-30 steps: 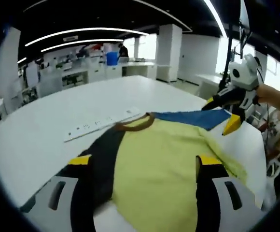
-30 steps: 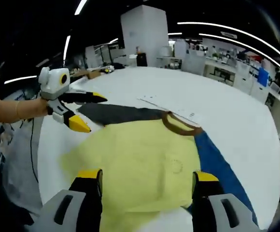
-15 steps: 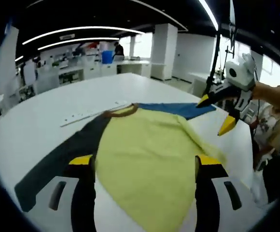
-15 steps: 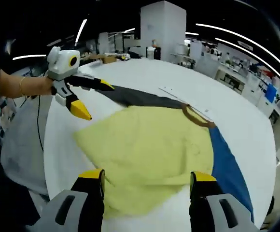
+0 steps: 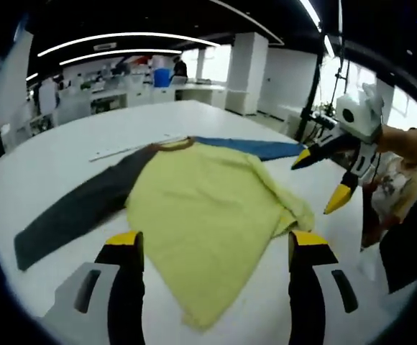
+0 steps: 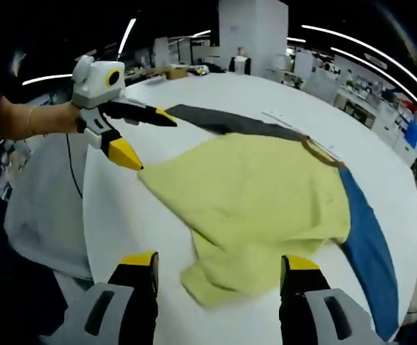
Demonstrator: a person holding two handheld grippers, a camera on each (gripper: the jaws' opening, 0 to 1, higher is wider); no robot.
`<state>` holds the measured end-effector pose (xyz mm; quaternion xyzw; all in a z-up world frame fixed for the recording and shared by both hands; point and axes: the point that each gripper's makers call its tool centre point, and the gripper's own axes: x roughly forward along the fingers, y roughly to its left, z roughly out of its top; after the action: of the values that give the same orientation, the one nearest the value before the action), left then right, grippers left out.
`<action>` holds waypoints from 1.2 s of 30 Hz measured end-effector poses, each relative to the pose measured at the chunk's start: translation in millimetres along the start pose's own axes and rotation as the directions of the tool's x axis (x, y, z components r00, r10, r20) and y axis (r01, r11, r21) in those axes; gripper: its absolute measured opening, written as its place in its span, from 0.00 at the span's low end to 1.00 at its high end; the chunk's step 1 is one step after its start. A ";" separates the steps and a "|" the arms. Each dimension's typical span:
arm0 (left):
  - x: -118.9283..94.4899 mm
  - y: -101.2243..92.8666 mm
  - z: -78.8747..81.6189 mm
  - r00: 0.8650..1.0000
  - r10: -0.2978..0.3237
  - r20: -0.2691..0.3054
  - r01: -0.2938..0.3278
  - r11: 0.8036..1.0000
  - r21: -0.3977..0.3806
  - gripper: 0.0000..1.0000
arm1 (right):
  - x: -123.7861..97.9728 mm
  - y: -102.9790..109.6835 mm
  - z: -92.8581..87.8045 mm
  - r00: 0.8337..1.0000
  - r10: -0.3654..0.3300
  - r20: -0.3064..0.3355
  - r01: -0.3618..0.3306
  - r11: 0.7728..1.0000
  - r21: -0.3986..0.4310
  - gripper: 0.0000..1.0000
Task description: Fold the garment on the visible template until the final outline fits inside the template.
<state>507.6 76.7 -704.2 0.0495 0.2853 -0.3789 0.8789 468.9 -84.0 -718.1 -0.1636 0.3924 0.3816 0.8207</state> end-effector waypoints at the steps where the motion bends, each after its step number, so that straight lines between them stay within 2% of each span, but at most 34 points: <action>1: -1.3 -2.1 -3.7 1.000 0.000 -0.005 0.000 1.000 -0.005 0.77 | 0.8 2.6 -1.6 1.000 -0.002 -0.004 0.002 1.000 0.002 0.63; 6: -9.3 -5.1 -18.7 1.000 0.025 -0.005 -0.025 0.999 -0.043 0.76 | 3.8 17.1 -7.0 1.000 -0.014 -0.010 0.014 1.000 0.000 0.61; 8: -13.6 -3.2 -25.3 0.999 0.039 -0.025 -0.039 0.999 -0.015 0.74 | 6.0 20.9 -11.3 1.000 -0.023 -0.021 0.023 1.000 -0.004 0.60; 10: -17.5 0.0 -30.7 0.998 0.052 -0.042 -0.052 0.999 0.004 0.72 | 8.2 22.9 -19.5 0.998 -0.031 -0.059 0.031 1.000 -0.001 0.57; 16: -29.6 12.4 -48.2 0.991 0.105 -0.077 -0.103 0.994 0.030 0.66 | 16.6 29.2 -29.3 0.997 -0.033 -0.074 0.039 0.997 0.073 0.54; 19: -31.7 16.0 -56.1 0.989 0.116 -0.092 -0.113 0.993 0.039 0.62 | 18.8 30.3 -33.0 0.996 -0.048 -0.071 0.054 0.995 0.082 0.49; 21: -32.3 18.8 -61.1 0.986 0.131 -0.099 -0.124 0.989 0.075 0.56 | 19.4 29.2 -34.1 0.996 -0.066 -0.064 0.073 0.991 0.110 0.46; 24: -30.3 19.3 -66.7 0.987 0.130 -0.098 -0.121 0.988 0.098 0.48 | 21.7 30.5 -35.8 0.995 -0.076 -0.069 0.085 0.987 0.135 0.42; 28: -26.5 21.7 -81.0 0.982 0.125 -0.142 -0.110 0.988 0.107 0.40 | 26.0 29.7 -37.0 0.993 -0.107 -0.060 0.114 0.985 0.129 0.37; 30: -26.4 23.3 -84.9 0.980 0.128 -0.154 -0.110 0.987 0.121 0.39 | 27.9 26.7 -40.1 0.990 -0.123 -0.067 0.131 0.982 0.139 0.34; 32: -27.1 26.2 -87.3 0.979 0.128 -0.159 -0.113 0.989 0.100 0.36 | 29.5 26.7 -42.5 0.990 -0.118 -0.076 0.129 0.979 0.158 0.33; 36: -27.1 28.4 -90.9 0.977 0.130 -0.171 -0.113 0.988 0.109 0.33 | 29.3 21.4 -38.3 0.986 -0.160 -0.049 0.167 0.965 0.204 0.27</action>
<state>470.2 141.6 -769.0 0.1436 0.3398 -0.3321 0.8681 444.7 -77.2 -764.3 -0.1151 0.4284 0.2670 0.8555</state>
